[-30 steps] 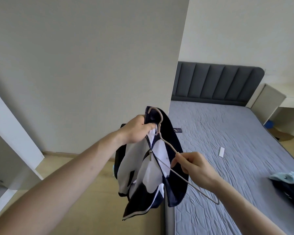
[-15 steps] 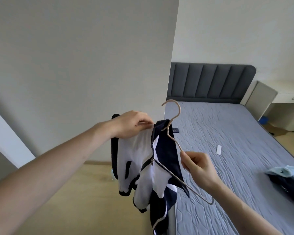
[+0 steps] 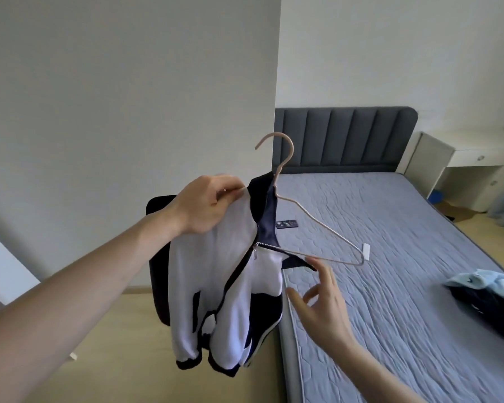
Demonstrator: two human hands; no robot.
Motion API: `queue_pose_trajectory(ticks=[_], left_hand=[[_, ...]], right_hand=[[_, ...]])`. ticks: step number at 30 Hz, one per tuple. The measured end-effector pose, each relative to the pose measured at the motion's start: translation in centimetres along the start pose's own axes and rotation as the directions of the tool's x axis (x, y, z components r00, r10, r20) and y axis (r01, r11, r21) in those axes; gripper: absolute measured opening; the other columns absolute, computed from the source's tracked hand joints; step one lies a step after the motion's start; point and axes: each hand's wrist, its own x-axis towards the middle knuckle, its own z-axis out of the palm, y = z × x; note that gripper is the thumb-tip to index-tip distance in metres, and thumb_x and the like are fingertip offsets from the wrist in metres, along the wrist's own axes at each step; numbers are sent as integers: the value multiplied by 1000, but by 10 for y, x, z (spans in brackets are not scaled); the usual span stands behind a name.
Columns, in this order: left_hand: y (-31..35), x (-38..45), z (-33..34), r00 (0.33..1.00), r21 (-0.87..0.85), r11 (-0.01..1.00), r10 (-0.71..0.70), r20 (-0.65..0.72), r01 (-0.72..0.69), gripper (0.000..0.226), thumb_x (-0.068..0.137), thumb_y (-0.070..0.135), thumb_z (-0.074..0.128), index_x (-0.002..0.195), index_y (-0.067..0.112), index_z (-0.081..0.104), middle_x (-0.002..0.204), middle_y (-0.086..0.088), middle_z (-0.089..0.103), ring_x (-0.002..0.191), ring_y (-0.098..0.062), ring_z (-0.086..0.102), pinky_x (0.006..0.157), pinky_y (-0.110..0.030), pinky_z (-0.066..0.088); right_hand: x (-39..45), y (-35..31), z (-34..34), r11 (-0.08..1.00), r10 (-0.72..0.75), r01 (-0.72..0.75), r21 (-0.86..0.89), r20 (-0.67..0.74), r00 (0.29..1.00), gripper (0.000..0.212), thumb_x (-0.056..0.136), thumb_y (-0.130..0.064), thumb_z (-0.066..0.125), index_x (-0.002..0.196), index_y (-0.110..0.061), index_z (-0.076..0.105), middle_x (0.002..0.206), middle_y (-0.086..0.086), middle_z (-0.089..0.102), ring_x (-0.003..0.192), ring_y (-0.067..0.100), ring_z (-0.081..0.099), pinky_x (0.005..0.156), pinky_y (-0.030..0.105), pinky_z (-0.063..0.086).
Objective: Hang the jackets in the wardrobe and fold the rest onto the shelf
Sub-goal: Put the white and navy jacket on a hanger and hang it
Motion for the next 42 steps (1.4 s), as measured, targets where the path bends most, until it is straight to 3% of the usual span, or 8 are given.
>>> queue_pose_trajectory(ticks=[5, 10, 14, 19, 26, 31, 37, 42], left_hand=[[0, 4, -7, 999, -46, 999, -11, -42, 9, 18, 106, 27, 55, 97, 24, 69, 81, 12, 62, 80, -12, 57, 73, -23, 42], [-7, 1, -23, 995, 1, 1000, -30, -92, 30, 21, 102, 37, 51, 95, 28, 68, 81, 12, 63, 79, -13, 59, 73, -28, 46], [-25, -13, -35, 987, 75, 990, -107, -120, 117, 19, 102, 36, 52, 93, 29, 67, 82, 12, 65, 80, -13, 60, 74, -40, 50], [-39, -22, -37, 971, 174, 957, -219, -93, 232, 34, 95, 51, 43, 84, 22, 58, 69, 6, 59, 69, -18, 55, 68, -41, 48], [-36, -30, -32, 981, 137, 972, -191, -8, 191, 34, 102, 41, 44, 70, 30, 47, 56, 6, 47, 56, -17, 44, 57, -36, 37], [-28, -32, -25, 976, -5, 989, -145, -163, 146, 37, 102, 39, 43, 67, 30, 38, 53, 4, 41, 49, -17, 34, 50, -29, 28], [-36, -36, -39, 938, -66, 987, -161, -308, 147, 40, 101, 36, 45, 64, 24, 35, 53, 6, 35, 49, -9, 30, 48, -26, 26], [-36, -33, -46, 935, -59, 990, -140, -324, 128, 43, 102, 33, 46, 65, 15, 34, 54, 5, 31, 50, -9, 29, 49, -27, 26]], right_hand=[[39, 12, 5, 998, 67, -67, -8, 68, 995, 63, 89, -32, 76, 140, -49, 44, 108, -30, 63, 66, 9, 66, 59, 22, 47], [54, 34, 4, 995, 85, -91, 45, 132, 988, 21, 98, -15, 67, 89, -33, 74, 69, -13, 69, 59, 15, 64, 61, 45, 57], [52, 49, -24, 999, -42, 43, 29, -39, 998, 29, 97, -1, 68, 106, -25, 78, 84, -16, 73, 73, 10, 68, 61, 18, 50], [70, 39, -52, 989, -147, 144, -30, -209, 967, 25, 98, -4, 67, 112, -22, 78, 82, -10, 66, 62, 12, 67, 52, 31, 53], [96, 10, -72, 983, 34, 21, 181, -294, 955, 43, 102, -4, 52, 98, -43, 72, 78, -13, 75, 61, 14, 74, 51, 33, 60], [99, -1, -60, 905, 207, -51, 421, -336, 919, 22, 109, -16, 50, 105, -21, 71, 90, -9, 76, 70, 19, 78, 50, 34, 62], [95, 24, -68, 639, 543, -273, 719, -171, 822, 33, 113, -29, 40, 93, -9, 57, 99, 8, 80, 83, 29, 79, 57, 33, 62], [75, 23, -47, 666, 498, -594, 452, 324, 804, 35, 104, -46, 56, 111, -16, 74, 107, 1, 80, 89, 24, 79, 65, 33, 61]])
